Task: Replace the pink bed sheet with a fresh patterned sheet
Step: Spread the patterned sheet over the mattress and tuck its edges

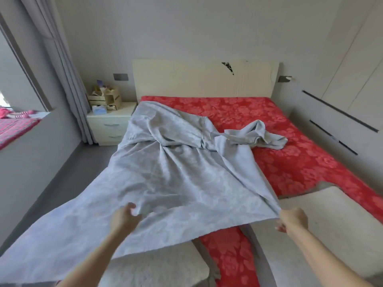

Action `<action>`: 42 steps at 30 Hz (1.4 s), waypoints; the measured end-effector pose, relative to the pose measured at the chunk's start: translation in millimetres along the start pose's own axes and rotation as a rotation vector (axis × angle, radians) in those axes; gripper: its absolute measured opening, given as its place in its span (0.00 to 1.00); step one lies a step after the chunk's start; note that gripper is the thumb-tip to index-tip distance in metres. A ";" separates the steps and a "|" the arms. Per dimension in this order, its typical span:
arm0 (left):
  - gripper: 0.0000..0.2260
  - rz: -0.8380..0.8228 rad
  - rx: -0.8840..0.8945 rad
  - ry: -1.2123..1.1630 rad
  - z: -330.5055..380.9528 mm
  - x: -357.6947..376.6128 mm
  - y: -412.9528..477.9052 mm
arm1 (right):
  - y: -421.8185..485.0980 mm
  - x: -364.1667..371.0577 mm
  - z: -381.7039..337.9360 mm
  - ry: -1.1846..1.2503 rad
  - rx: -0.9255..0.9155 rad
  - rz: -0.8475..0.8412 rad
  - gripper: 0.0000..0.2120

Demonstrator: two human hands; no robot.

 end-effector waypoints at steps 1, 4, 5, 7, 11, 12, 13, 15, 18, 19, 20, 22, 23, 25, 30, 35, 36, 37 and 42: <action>0.22 -0.089 0.090 0.026 43.2 -14.9 -24.9 | -5.7 9.1 -0.3 0.015 0.029 -0.064 0.05; 0.29 -0.298 0.492 0.288 143.0 71.5 -52.4 | -9.6 19.3 9.2 0.109 0.083 -0.222 0.03; 0.31 -0.354 0.537 0.289 169.9 87.5 -60.3 | -6.7 20.1 10.3 0.168 0.113 -0.257 0.03; 0.31 -0.435 0.549 0.221 215.4 127.3 -60.6 | 11.6 13.4 14.3 0.264 0.191 -0.323 0.07; 0.19 -0.744 0.042 -0.541 280.1 167.3 -56.7 | 41.1 -4.6 21.5 0.207 0.193 -0.446 0.08; 0.15 -0.801 -0.183 -0.787 295.5 182.6 -49.7 | 54.4 -13.4 25.4 0.119 0.128 -0.473 0.07; 0.12 -0.815 -0.332 -0.920 306.4 185.4 -43.6 | 58.7 -18.7 27.7 0.044 0.044 -0.517 0.06; 0.09 -0.749 -0.443 -0.999 327.2 200.3 -24.4 | 71.1 -24.8 35.6 -0.061 -0.102 -0.662 0.08; 0.12 -0.628 -0.450 -0.856 345.7 230.8 -2.2 | 86.2 -31.7 44.2 -0.098 -0.189 -0.938 0.07; 0.10 -0.582 -0.457 -0.823 351.2 237.3 1.9 | 94.2 -33.5 45.0 -0.114 -0.176 -1.027 0.05; 0.08 -0.523 -0.463 -0.814 354.6 245.0 8.2 | 102.5 -35.7 44.8 -0.140 -0.160 -1.101 0.04; 0.08 -0.375 -0.361 -0.766 367.4 251.8 20.7 | 136.5 -33.7 47.2 -0.201 -0.155 -1.098 0.07; 0.08 -0.342 -0.263 -0.715 378.0 250.9 27.2 | 160.8 -28.3 43.9 -0.192 -0.170 -0.979 0.09; 0.08 -0.354 0.004 -0.538 401.1 244.9 33.0 | 204.3 -17.0 23.1 -0.167 -0.273 -0.633 0.12; 0.11 -0.457 0.523 -0.056 428.7 212.4 27.9 | 237.3 28.6 -64.6 -0.661 -0.651 -0.540 0.21; 0.15 -0.584 0.616 0.015 438.6 195.0 44.0 | 269.8 74.8 -102.9 -0.999 -0.753 -0.398 0.10; 0.15 -0.608 0.576 -0.002 434.4 191.6 54.7 | 285.1 70.7 -112.8 -0.880 -0.667 -0.360 0.10; 0.15 -0.619 0.523 -0.051 431.0 186.1 68.4 | 302.5 57.7 -127.2 -0.699 -0.589 -0.310 0.11; 0.05 -1.014 0.350 -0.263 467.4 154.2 109.9 | 326.7 -92.6 -147.3 0.022 -0.509 -0.039 0.13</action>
Point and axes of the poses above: each hand's wrist, its own y-axis towards the middle knuckle, its own x-axis out of the palm, z = x × y, the point moved 3 cm from there along y, towards the middle knuckle, and after that the axes turned 1 degree about -y, right-handed, at the moved point
